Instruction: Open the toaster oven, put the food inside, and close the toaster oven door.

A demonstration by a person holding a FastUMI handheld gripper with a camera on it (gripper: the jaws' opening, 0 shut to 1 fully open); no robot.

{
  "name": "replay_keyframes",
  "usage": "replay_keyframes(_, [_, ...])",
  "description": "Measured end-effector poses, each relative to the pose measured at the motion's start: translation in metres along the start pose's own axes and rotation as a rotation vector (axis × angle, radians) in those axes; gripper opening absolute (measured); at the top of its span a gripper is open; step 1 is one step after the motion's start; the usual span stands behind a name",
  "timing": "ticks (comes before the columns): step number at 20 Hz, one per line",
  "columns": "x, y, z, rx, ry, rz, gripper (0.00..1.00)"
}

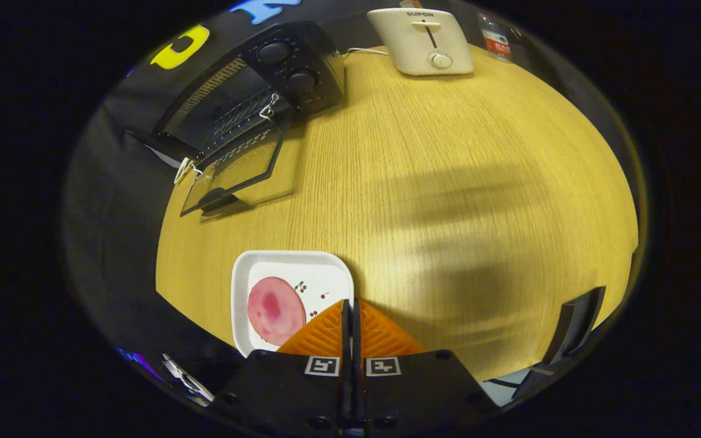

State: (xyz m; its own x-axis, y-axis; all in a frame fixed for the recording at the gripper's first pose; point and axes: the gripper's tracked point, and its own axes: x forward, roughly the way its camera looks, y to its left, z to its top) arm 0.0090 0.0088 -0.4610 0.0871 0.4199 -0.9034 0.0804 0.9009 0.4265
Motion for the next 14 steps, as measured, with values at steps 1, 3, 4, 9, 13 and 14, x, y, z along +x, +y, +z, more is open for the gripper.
replay_keyframes(1, [-0.002,0.003,0.0,0.024,-0.002,0.025,0.02])
replay_keyframes(3, [-0.005,0.013,0.001,0.066,-0.015,0.096,0.02])
replay_keyframes(4, [-0.008,0.019,0.003,0.082,-0.026,0.128,0.02])
replay_keyframes(9, [-0.019,0.036,0.006,0.123,-0.064,0.209,0.02])
replay_keyframes(13, [-0.027,0.06,0.006,0.192,-0.09,0.273,0.02])
replay_keyframes(14, [-0.03,0.067,0.006,0.211,-0.099,0.286,0.02])
